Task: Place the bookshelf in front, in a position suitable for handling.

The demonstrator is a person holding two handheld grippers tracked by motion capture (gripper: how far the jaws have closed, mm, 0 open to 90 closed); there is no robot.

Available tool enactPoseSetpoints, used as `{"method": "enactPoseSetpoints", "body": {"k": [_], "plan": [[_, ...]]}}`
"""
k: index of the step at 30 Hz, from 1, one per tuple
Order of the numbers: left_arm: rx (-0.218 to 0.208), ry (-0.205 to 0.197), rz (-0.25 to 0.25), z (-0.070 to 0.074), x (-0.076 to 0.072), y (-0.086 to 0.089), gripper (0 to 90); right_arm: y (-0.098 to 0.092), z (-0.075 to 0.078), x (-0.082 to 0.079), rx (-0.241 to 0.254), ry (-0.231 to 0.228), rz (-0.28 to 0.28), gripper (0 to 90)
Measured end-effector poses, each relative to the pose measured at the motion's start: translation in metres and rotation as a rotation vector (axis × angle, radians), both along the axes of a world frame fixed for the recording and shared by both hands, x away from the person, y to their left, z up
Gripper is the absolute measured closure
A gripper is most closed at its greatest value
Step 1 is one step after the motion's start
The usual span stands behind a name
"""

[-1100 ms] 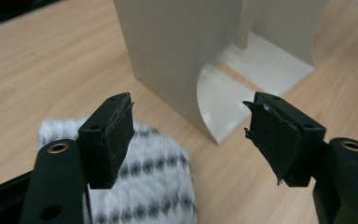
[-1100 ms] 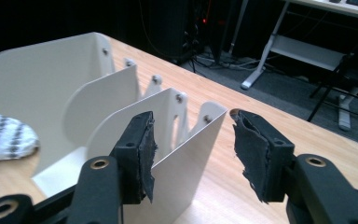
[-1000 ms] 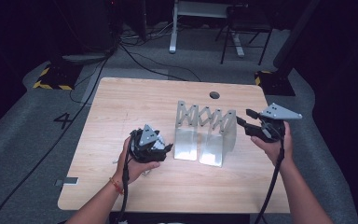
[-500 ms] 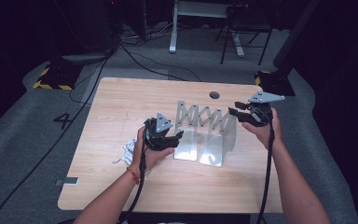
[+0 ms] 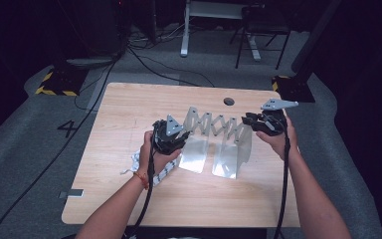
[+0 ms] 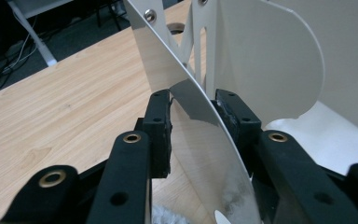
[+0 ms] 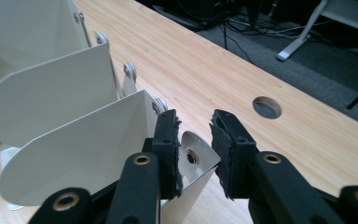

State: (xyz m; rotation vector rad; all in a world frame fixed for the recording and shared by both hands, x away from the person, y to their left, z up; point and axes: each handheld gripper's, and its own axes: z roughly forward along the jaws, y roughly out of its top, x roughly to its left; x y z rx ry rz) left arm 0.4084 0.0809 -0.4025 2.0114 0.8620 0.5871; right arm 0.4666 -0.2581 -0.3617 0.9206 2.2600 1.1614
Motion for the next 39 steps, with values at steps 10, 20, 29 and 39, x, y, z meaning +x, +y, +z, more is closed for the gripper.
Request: {"method": "enactPoseSetpoints", "body": {"k": [10,20,29,39], "plan": [[0.002,0.005,0.004,-0.003,-0.010,0.009,74.7,0.004,0.001,-0.022,-0.010,-0.003,0.024,71.4],[0.018,-0.010,-0.022,-0.002,-0.025,0.016,77.0,0.005,0.002,-0.045,0.000,0.012,0.023,71.3],[0.018,-0.040,-0.054,0.002,-0.039,0.037,59.4,0.007,0.002,-0.062,0.010,0.039,0.018,62.2],[0.126,0.096,-0.071,-0.038,-0.045,0.071,26.0,-0.002,0.014,-0.084,0.046,-0.019,-0.004,41.4]]}}
